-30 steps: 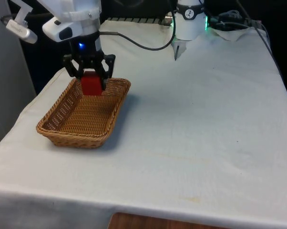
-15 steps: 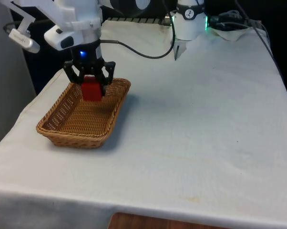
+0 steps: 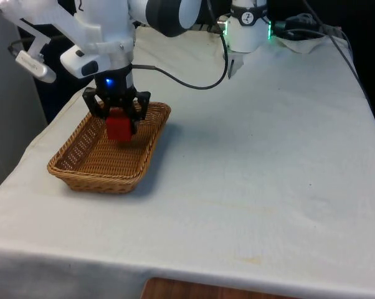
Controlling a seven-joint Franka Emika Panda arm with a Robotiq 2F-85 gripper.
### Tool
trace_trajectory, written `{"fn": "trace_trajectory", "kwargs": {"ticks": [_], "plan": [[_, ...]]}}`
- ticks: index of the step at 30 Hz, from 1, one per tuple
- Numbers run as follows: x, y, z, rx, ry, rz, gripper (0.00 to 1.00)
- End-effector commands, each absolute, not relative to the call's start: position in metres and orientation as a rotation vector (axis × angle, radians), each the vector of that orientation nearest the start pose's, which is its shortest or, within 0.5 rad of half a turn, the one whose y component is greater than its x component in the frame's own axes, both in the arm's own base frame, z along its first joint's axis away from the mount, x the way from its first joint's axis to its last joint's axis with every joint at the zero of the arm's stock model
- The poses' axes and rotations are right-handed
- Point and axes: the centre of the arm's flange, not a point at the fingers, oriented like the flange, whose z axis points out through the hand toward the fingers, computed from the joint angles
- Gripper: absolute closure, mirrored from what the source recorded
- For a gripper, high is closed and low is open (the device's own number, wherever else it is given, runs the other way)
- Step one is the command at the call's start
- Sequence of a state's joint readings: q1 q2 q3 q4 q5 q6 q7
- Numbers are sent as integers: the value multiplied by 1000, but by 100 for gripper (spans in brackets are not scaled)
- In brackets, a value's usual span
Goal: Pick up the cube and place it into the basket.
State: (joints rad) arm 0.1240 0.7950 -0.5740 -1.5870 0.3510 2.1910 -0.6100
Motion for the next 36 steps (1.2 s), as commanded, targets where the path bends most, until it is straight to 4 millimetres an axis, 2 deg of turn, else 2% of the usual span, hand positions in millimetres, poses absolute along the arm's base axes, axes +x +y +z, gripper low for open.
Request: {"fn": "trace_trajectory", "kwargs": {"ticks": [1,16,18,19,22,23,26,27,33,35,36], "plan": [[648,-238,214,-3225,-114,158,100],[647,-239,195,-3248,-97,165,98],[647,-240,195,-3244,-100,175,85],[647,-239,195,-3248,-95,167,85],[647,-240,195,-3250,-92,167,56],[647,-240,194,-3249,-92,169,37],[647,-240,194,-3249,-92,170,7],[646,-240,195,-3245,-96,176,1],[647,-240,194,-3249,-91,170,0],[647,-241,202,-3250,-92,171,0],[647,-241,196,-3247,-96,173,0]]}}
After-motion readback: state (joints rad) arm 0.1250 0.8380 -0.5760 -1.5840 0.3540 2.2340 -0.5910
